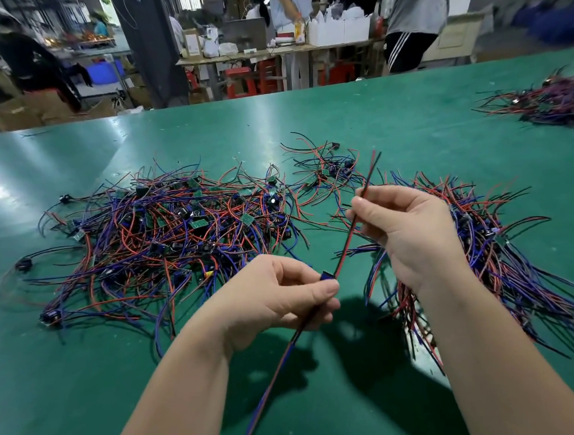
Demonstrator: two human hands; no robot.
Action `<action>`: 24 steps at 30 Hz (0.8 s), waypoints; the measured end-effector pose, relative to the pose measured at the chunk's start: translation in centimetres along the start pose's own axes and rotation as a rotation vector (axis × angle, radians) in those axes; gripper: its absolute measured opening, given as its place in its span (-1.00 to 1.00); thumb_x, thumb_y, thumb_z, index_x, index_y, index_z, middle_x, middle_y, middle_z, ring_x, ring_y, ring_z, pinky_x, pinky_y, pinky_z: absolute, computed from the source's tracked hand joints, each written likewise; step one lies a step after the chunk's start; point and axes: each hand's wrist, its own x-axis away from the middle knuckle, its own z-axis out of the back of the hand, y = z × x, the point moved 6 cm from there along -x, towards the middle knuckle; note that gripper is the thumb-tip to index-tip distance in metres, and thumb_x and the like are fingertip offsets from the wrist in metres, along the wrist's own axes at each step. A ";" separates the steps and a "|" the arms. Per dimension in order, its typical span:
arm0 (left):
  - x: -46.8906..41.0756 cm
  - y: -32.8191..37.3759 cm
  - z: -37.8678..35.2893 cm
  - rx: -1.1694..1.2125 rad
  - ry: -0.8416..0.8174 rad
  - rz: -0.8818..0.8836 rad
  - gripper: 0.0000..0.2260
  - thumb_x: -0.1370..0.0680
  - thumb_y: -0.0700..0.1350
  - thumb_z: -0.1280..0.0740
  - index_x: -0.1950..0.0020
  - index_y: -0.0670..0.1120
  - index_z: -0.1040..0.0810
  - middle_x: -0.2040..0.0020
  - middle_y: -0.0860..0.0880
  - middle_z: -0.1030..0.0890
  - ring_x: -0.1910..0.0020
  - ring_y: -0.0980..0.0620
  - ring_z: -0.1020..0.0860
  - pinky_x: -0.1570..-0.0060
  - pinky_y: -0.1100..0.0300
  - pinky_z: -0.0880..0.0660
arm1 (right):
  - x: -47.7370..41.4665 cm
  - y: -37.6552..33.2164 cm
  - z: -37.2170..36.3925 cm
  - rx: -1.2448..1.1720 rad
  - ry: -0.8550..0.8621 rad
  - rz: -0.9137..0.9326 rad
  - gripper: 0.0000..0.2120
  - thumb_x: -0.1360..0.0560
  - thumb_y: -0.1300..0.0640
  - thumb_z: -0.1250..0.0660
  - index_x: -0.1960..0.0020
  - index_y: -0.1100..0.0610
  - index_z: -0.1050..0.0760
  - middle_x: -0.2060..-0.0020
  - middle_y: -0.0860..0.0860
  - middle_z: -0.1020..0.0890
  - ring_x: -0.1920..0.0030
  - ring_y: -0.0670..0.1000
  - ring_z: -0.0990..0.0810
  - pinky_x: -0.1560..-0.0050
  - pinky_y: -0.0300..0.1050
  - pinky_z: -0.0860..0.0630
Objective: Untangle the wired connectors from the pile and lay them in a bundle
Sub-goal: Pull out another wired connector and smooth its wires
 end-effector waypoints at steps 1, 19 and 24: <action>0.1 -0.1 -0.3 -0.018 -0.034 0.013 -0.90 -0.30 -0.07 -0.48 0.34 -0.09 -0.65 0.23 -0.14 -0.69 0.36 0.05 -0.63 0.32 0.25 -0.57 | -0.1 -0.2 0.4 -0.028 0.026 0.015 -0.87 -0.39 0.36 -0.42 0.20 0.15 -0.60 0.44 -0.01 -0.65 0.38 -0.09 -0.63 0.39 -0.33 -0.48; 0.7 -0.5 -0.2 0.020 -0.256 0.034 -0.80 -0.44 -0.09 -0.42 0.02 -0.05 -0.45 -0.02 -0.19 -0.68 0.07 -0.07 -0.68 0.25 0.22 -0.58 | -0.7 0.3 0.6 0.097 0.040 -0.007 -0.63 -0.63 0.02 -0.14 0.13 0.27 -0.52 0.37 0.15 -0.62 0.39 0.08 -0.67 0.45 -0.20 -0.56; 0.1 2.0 1.7 0.504 -0.090 -0.261 -0.57 -0.19 0.10 -0.61 0.12 -0.03 -0.50 -0.11 -0.12 -0.66 0.00 -0.02 -0.67 0.15 0.16 -0.61 | 0.3 2.3 -1.3 0.420 -0.286 -0.121 -0.86 -0.44 0.38 -0.39 0.02 0.25 -0.58 0.31 0.11 -0.63 0.38 -0.03 -0.60 0.35 -0.28 -0.53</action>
